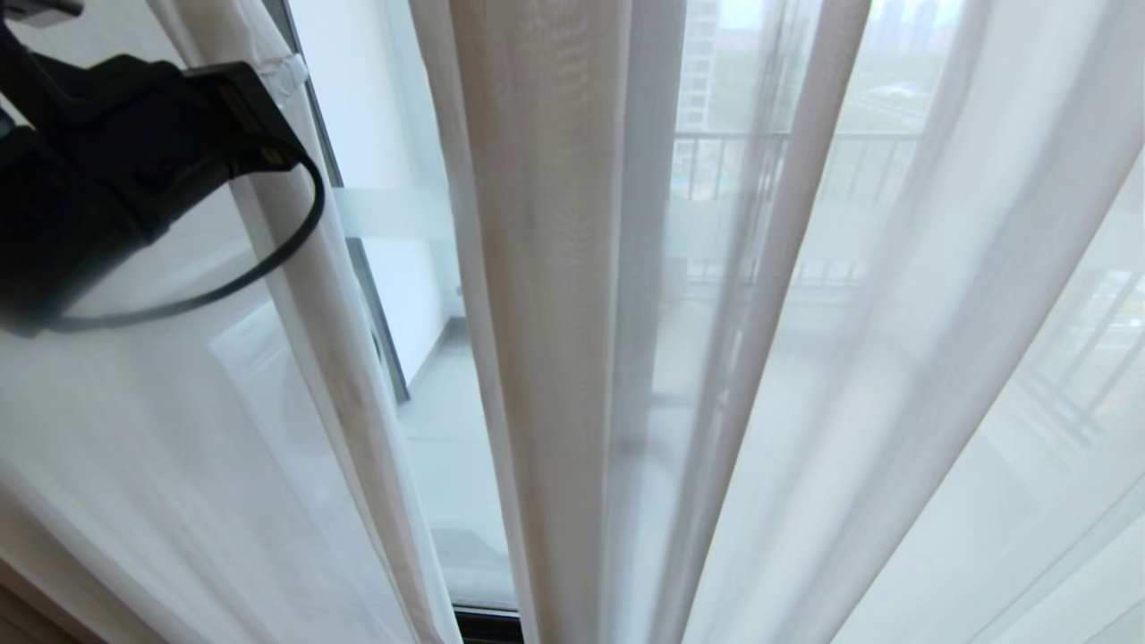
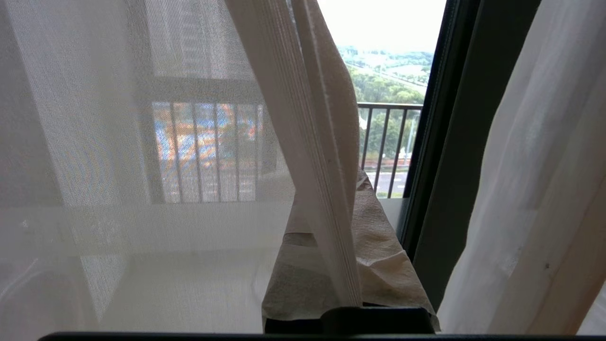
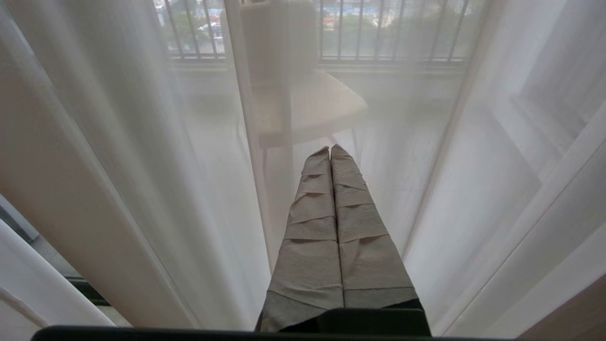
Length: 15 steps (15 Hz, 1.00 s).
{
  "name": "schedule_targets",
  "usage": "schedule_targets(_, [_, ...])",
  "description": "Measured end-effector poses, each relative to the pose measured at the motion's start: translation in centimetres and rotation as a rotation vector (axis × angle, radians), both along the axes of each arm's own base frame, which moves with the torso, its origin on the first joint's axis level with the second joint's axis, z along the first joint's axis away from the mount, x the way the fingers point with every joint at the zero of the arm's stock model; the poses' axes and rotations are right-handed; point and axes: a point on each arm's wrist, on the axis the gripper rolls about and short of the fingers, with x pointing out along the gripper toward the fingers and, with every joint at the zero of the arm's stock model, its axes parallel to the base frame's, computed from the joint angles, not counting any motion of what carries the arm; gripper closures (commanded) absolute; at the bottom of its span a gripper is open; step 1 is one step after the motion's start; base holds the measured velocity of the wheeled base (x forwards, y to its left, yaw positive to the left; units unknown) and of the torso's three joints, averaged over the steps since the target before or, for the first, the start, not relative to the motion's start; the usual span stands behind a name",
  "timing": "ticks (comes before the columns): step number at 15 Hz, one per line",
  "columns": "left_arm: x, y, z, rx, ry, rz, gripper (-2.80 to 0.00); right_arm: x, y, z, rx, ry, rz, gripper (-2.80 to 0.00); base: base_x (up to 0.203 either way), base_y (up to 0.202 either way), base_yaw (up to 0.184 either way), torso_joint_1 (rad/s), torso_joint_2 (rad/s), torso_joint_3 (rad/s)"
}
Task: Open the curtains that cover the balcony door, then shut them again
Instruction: Close the inner curtains on both sides
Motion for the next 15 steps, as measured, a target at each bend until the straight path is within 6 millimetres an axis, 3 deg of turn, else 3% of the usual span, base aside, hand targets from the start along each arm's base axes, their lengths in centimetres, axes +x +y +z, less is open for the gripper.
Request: schedule_targets(15, [-0.54, -0.18, 0.43, -0.003, -0.013, -0.011, 0.0, 0.0, 0.0, 0.0, 0.0, 0.0, 0.0, 0.0, 0.0, -0.192, 0.0, 0.001, 0.0, 0.001])
